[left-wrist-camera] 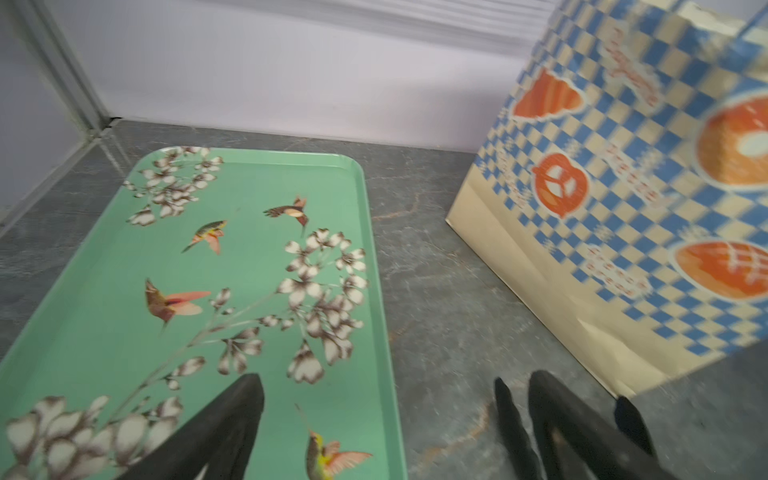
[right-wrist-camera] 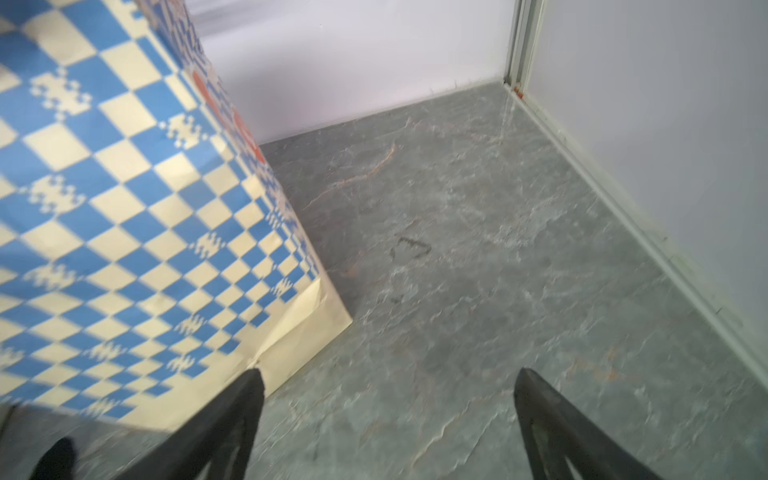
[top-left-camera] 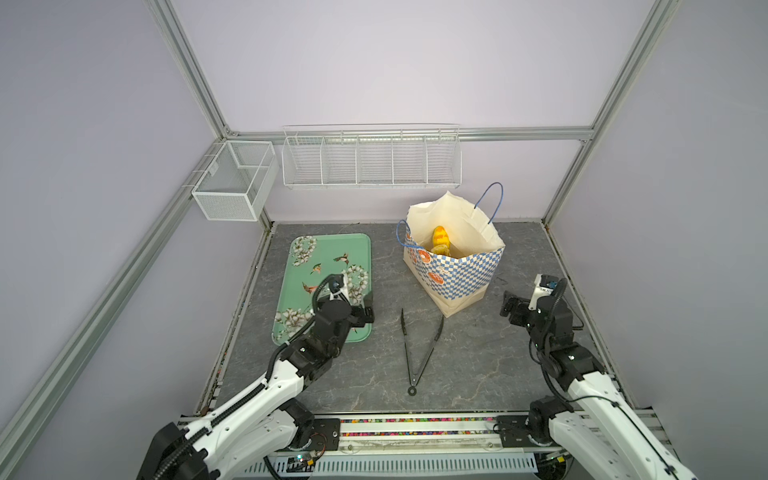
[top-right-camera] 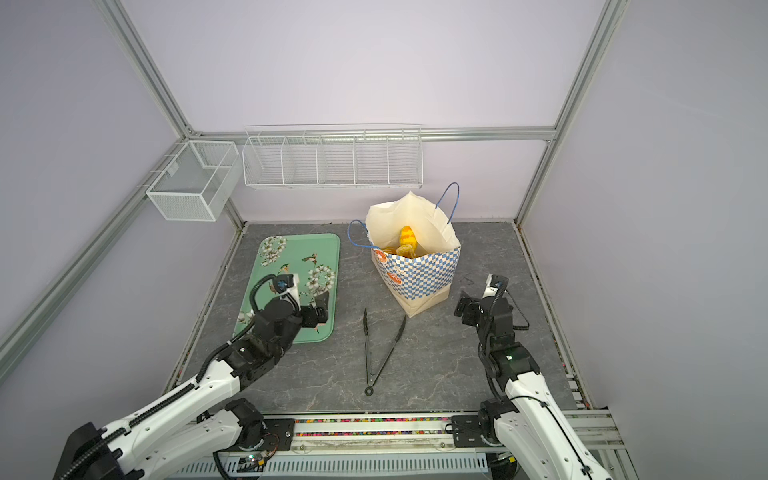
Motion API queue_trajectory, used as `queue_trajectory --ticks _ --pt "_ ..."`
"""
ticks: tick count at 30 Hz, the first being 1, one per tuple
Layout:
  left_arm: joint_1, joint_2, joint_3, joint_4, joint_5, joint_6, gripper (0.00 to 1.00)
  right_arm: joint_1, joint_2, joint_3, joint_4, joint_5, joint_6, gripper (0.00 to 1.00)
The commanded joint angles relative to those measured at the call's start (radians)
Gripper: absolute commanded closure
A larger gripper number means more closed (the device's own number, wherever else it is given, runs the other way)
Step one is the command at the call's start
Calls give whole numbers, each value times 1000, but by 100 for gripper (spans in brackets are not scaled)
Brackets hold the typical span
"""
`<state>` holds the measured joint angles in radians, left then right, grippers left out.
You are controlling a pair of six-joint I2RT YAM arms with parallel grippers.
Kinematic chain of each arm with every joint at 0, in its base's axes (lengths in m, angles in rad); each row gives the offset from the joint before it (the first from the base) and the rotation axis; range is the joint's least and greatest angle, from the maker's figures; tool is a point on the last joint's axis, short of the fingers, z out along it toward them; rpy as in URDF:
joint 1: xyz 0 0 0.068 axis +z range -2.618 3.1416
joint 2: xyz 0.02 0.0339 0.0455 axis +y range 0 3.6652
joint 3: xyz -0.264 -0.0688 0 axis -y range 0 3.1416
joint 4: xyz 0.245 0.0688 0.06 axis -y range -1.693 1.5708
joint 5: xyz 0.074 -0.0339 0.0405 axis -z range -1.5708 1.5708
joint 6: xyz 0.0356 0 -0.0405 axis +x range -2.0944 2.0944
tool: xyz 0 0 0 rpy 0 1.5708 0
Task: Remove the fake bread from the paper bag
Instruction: 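Lower the left gripper onto the black-tipped tongs and grasp them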
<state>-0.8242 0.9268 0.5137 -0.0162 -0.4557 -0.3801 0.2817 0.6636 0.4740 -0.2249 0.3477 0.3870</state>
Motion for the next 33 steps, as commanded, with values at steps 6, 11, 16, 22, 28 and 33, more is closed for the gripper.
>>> queue_trajectory --ticks 6,11,16,22,28,33 --pt "-528 263 6 -117 -220 -396 1 217 -139 -103 -297 -3 299 3" --pt "-654 522 71 -80 -122 -492 1 349 -121 -147 -311 53 351 4" --pt "-673 749 222 -174 -84 -524 1 405 -77 -144 -284 37 340 2" --pt "-672 839 291 -242 -149 -543 26 422 -91 -170 -236 -8 368 2" --pt "-672 788 253 -207 -201 -527 77 423 -109 -135 -246 -65 321 4" --pt "-671 687 159 -140 -191 -524 100 423 -124 -106 -218 -173 270 4"
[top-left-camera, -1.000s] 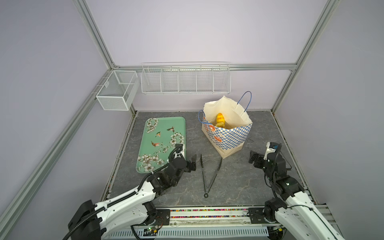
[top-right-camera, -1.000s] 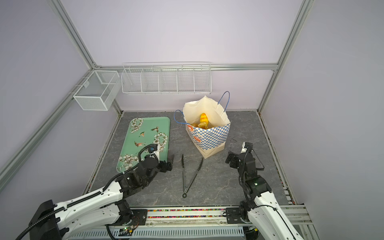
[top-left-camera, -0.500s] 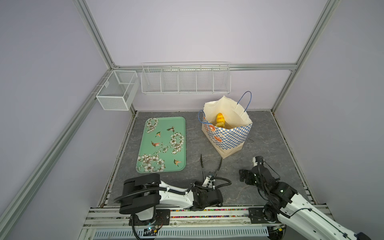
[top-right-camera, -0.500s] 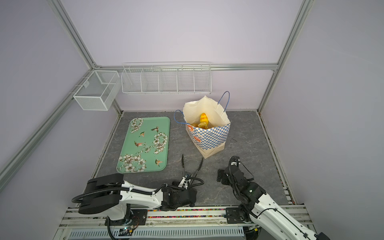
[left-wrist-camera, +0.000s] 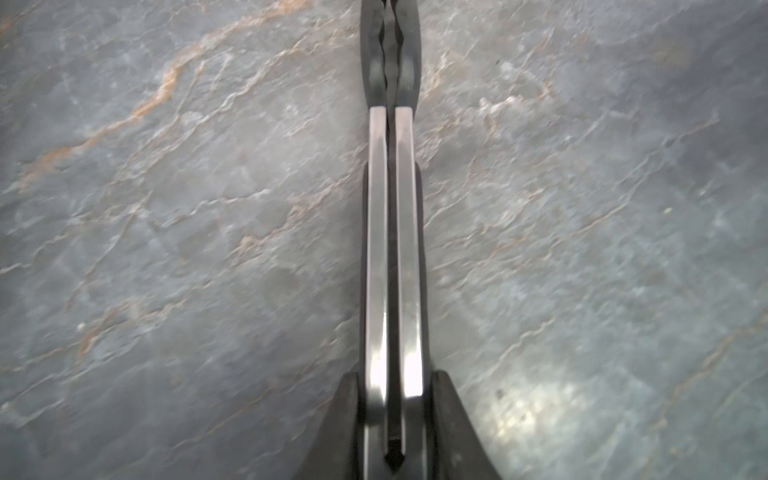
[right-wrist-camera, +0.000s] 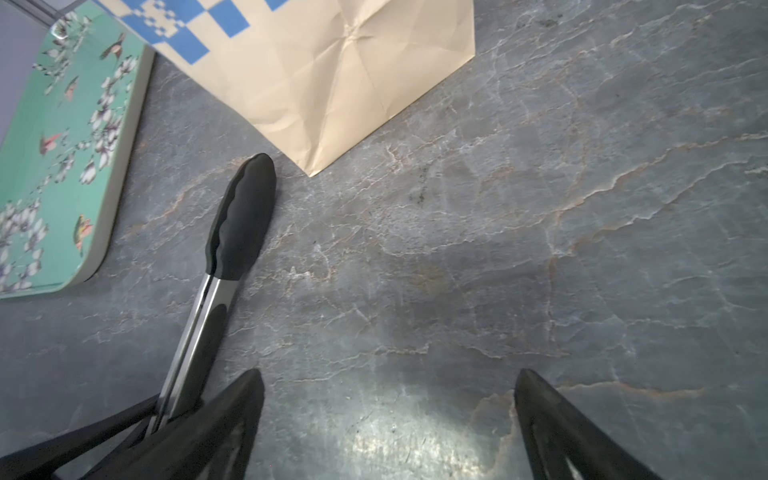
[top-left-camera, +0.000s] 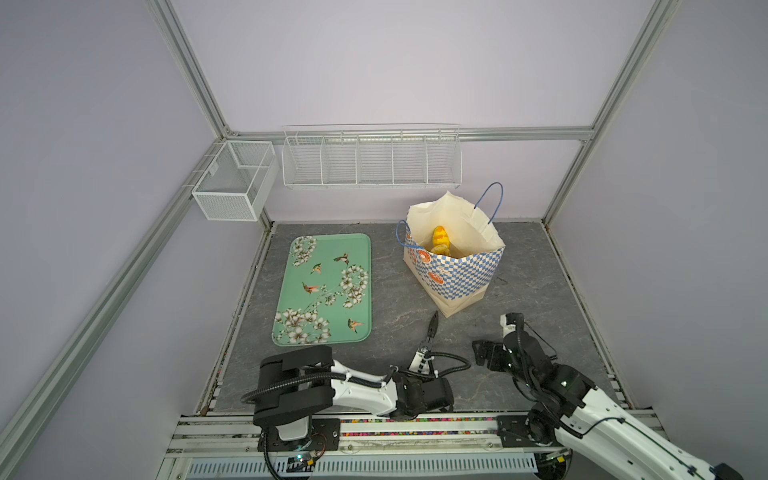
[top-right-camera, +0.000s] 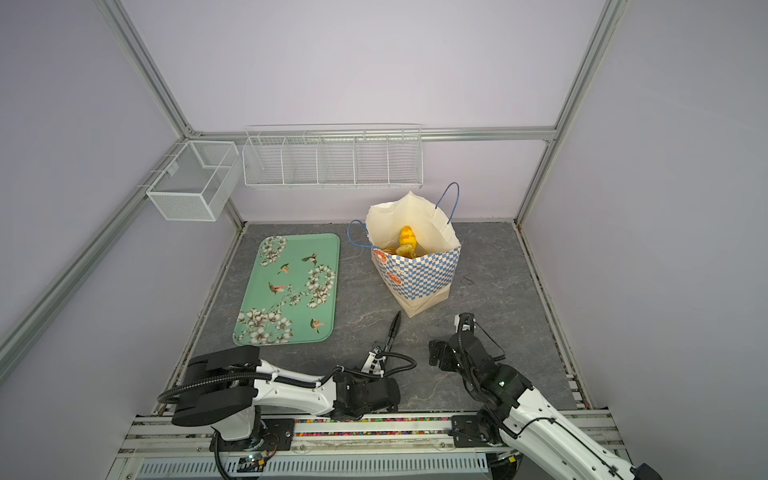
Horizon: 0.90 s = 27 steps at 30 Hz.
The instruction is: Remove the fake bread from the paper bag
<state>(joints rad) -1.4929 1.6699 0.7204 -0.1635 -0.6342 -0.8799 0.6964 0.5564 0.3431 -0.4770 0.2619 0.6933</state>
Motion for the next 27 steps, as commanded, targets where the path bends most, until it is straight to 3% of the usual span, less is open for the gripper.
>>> queue_trajectory --ticks 1,7,14,18,22,27 --pt "-2 -83 -67 3 -8 -33 100 8 -19 20 64 -122 -47 4" --pt "-1 -331 -178 -61 -5 -47 100 9 2 32 234 -317 -83 4" --pt "1 -869 -214 -140 -58 138 100 9 81 190 272 -485 -176 3" --pt "6 -1112 -204 -84 -82 256 100 8 128 285 307 -605 -196 2" --pt "14 -1148 -152 -8 8 372 100 8 160 365 395 -737 -178 1" --pt "24 -978 8 -7 203 482 100 11 209 448 487 -869 -138 1"
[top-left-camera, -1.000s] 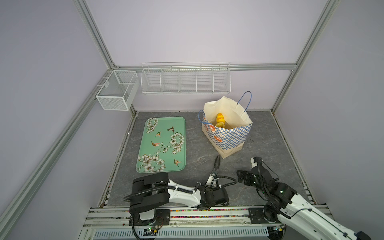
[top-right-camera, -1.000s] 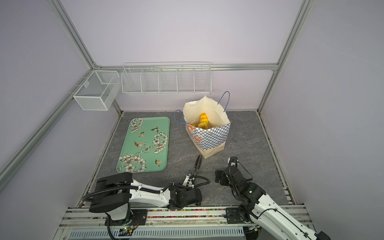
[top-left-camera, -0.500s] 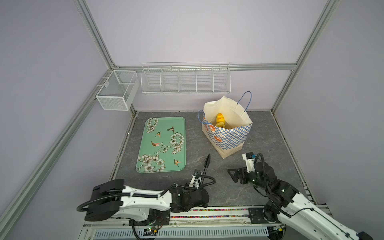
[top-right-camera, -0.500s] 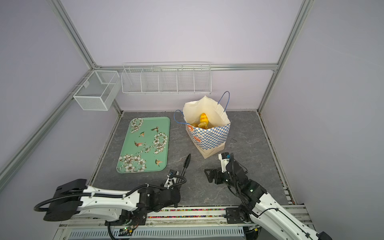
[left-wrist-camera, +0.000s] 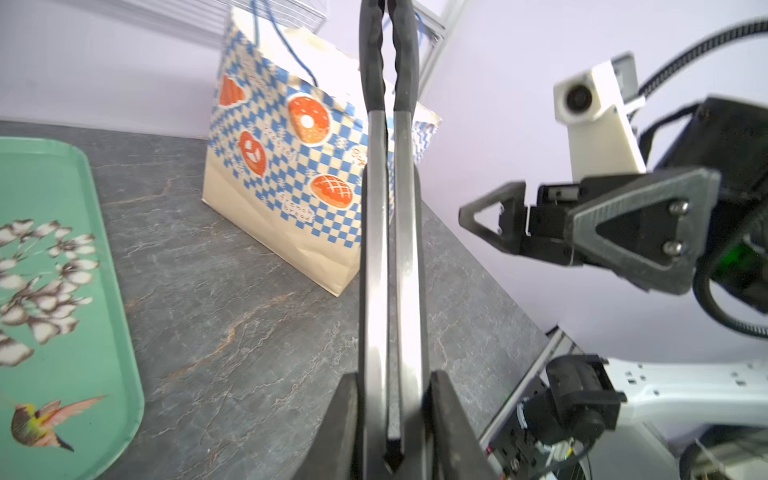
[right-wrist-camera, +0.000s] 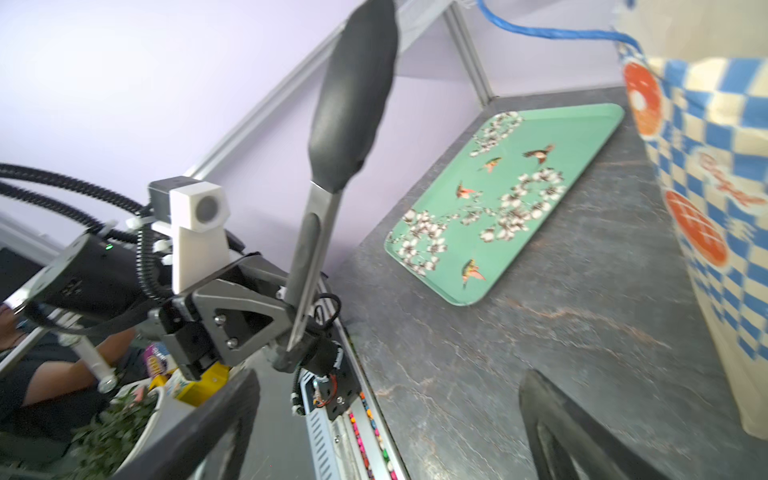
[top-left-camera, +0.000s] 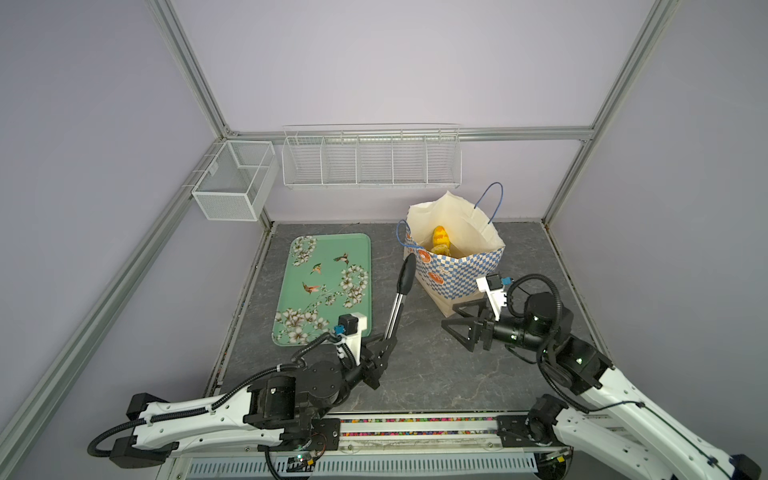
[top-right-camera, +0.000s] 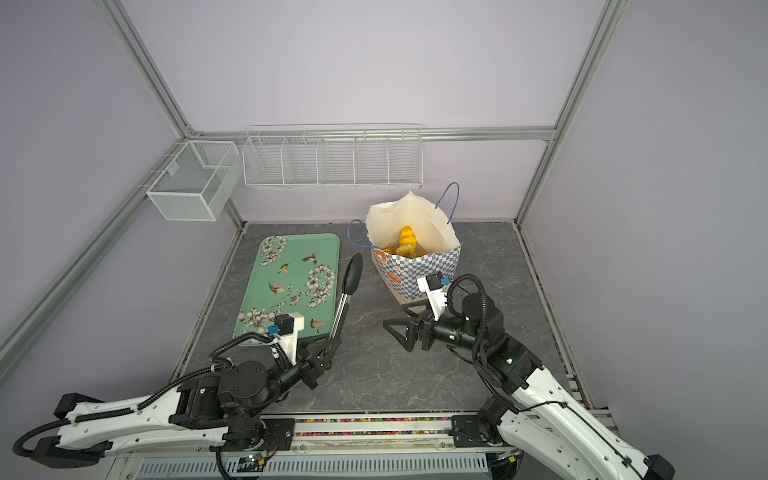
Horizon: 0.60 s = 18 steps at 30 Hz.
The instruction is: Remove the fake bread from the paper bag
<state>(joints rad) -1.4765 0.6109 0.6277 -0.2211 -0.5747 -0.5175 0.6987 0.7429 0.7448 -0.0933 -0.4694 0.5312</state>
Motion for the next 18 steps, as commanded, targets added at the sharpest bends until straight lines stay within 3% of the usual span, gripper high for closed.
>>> queue_trajectory --ticks 1,8,13,18 --pt "9 109 123 62 178 132 100 10 33 60 113 -153 32 1" --pt "78 196 133 265 434 122 100 10 52 103 139 -160 48 2" --pt "118 185 100 325 504 77 100 10 43 64 303 -177 112 32" --pt "144 173 84 325 559 33 100 11 49 52 357 -165 123 57"
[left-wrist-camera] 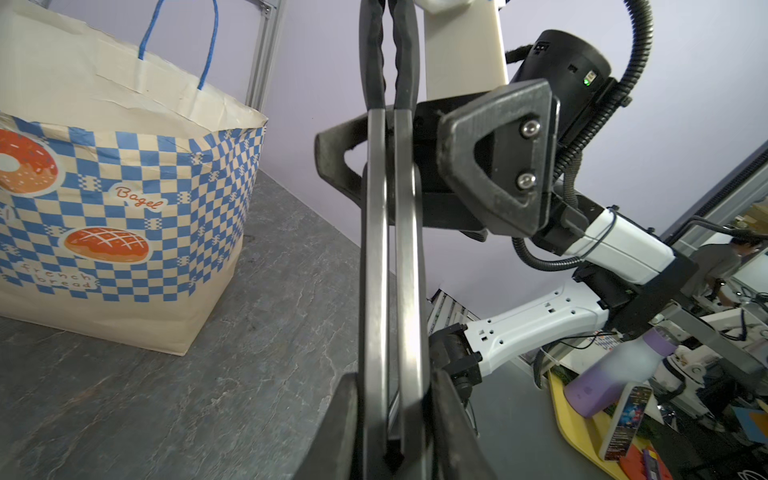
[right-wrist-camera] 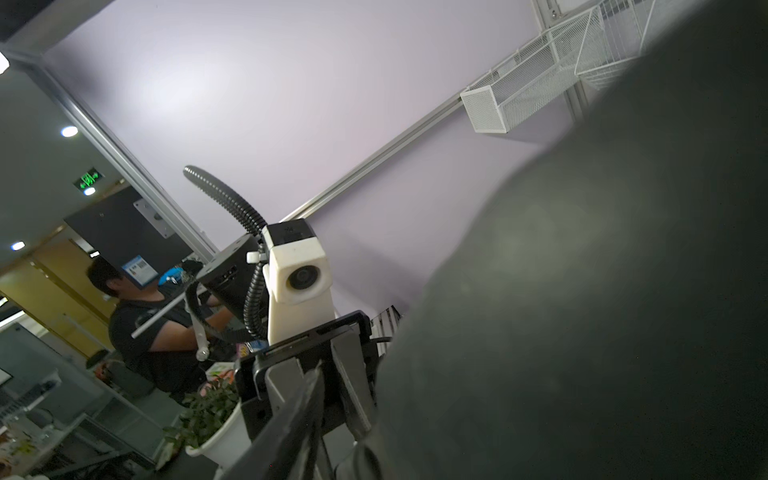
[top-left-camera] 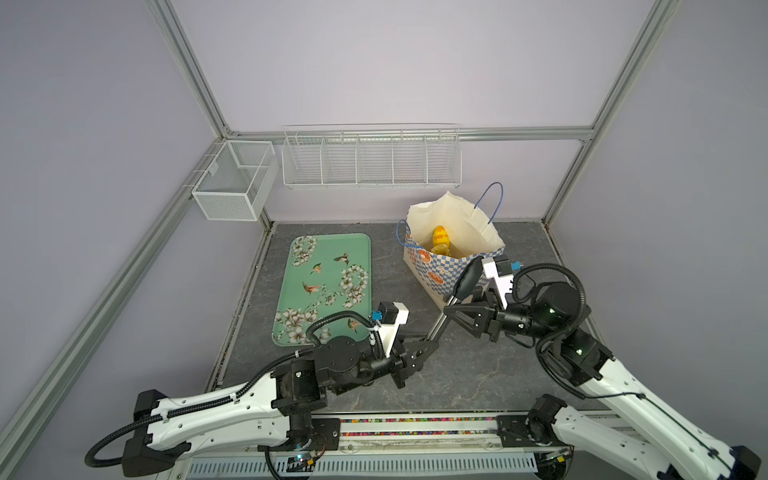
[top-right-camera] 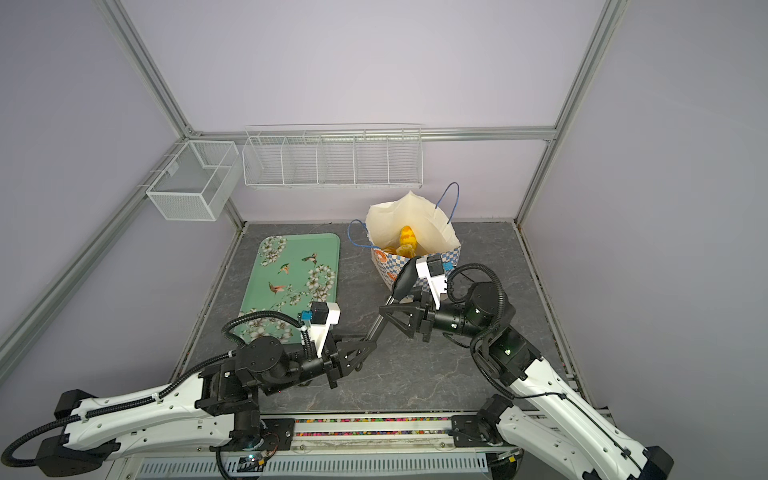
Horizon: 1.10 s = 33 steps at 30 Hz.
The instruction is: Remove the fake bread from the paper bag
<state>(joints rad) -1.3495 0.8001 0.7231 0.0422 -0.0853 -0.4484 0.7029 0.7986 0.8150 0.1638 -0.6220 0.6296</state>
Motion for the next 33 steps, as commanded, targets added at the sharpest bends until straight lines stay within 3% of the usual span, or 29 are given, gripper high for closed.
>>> queue_trajectory --ticks 1,7,12,18,23,30,33 --pt "22 -18 -15 62 81 -47 100 5 -4 -22 114 -12 31 62" --pt "38 -20 -5 20 91 -83 98 6 4 -23 120 -9 39 89" --pt "47 3 59 -103 70 -73 63 6 2 8 18 -15 -17 93" --pt "82 55 90 -53 151 -63 39 7 -6 7 17 -20 -13 93" --pt "129 106 98 24 256 -82 40 8 -7 7 41 -26 7 93" --pt "158 171 125 48 303 -103 46 8 -3 6 48 -27 14 93" --pt "170 192 125 62 323 -117 62 9 2 7 52 -25 14 93"
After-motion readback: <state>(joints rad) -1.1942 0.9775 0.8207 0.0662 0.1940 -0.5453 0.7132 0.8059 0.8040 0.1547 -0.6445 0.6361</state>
